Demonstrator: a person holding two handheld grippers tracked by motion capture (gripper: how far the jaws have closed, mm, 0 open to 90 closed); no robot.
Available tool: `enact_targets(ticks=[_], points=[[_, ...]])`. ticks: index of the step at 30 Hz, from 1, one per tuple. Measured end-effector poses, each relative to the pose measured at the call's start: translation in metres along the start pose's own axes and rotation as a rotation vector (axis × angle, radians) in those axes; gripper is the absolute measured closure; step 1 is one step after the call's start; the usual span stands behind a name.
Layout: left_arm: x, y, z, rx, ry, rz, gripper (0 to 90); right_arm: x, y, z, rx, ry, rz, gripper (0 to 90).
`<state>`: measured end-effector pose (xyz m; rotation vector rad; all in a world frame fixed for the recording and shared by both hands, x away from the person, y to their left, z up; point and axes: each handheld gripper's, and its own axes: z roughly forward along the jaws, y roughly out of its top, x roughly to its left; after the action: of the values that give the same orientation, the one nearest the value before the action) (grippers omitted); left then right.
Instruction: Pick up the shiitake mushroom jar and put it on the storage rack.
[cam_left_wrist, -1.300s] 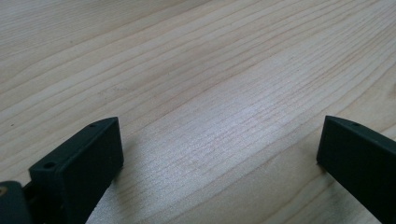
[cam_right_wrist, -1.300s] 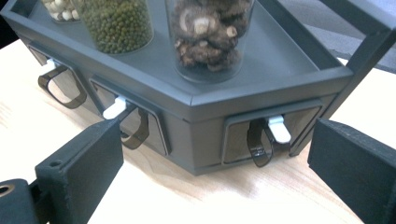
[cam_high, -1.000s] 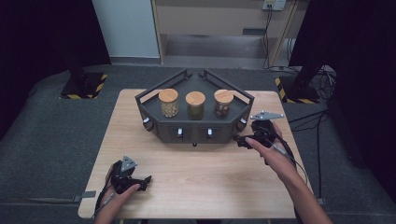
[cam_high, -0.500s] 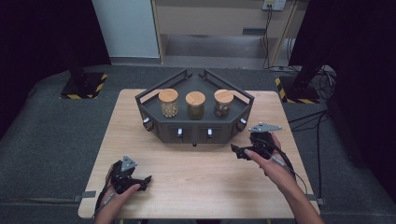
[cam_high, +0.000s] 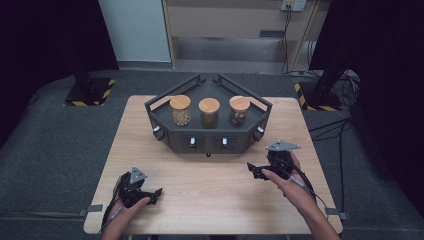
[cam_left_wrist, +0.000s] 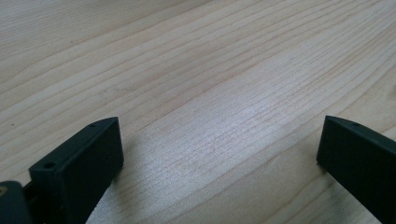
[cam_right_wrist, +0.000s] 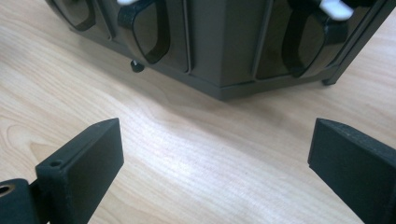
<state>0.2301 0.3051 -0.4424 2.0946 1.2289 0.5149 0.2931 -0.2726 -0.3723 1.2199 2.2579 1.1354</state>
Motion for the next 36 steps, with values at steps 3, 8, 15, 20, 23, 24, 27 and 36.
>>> enact_targets(ticks=[3,8,15,20,23,24,27,36], points=[[0.0,0.0,0.0,0.0,0.0,0.0,0.0,0.002,-0.006,0.001,0.006,0.01,0.001,3.4],[0.0,0.0,0.0,0.0,0.0,0.0,0.0,0.009,-0.017,0.005,0.021,0.01,-0.016,3.4],[0.0,0.0,0.0,0.0,0.0,0.0,0.0,0.017,-0.029,0.01,0.034,0.013,-0.033,3.4],[0.0,0.0,0.0,0.0,0.001,0.0,0.0,0.023,-0.037,0.01,0.037,0.02,-0.036,3.4],[0.0,0.0,0.0,0.0,0.001,-0.001,0.0,0.028,-0.042,0.013,0.045,0.022,-0.049,3.4],[0.0,0.0,0.0,0.0,0.001,-0.001,0.0,0.03,-0.045,0.014,0.046,0.025,-0.048,3.5],[0.0,0.0,0.0,0.0,0.001,-0.001,0.0,0.035,-0.048,0.018,0.056,0.029,-0.057,3.5],[0.0,0.0,0.0,0.0,0.001,-0.001,0.0,0.045,-0.056,0.031,0.085,0.05,-0.074,3.5]])
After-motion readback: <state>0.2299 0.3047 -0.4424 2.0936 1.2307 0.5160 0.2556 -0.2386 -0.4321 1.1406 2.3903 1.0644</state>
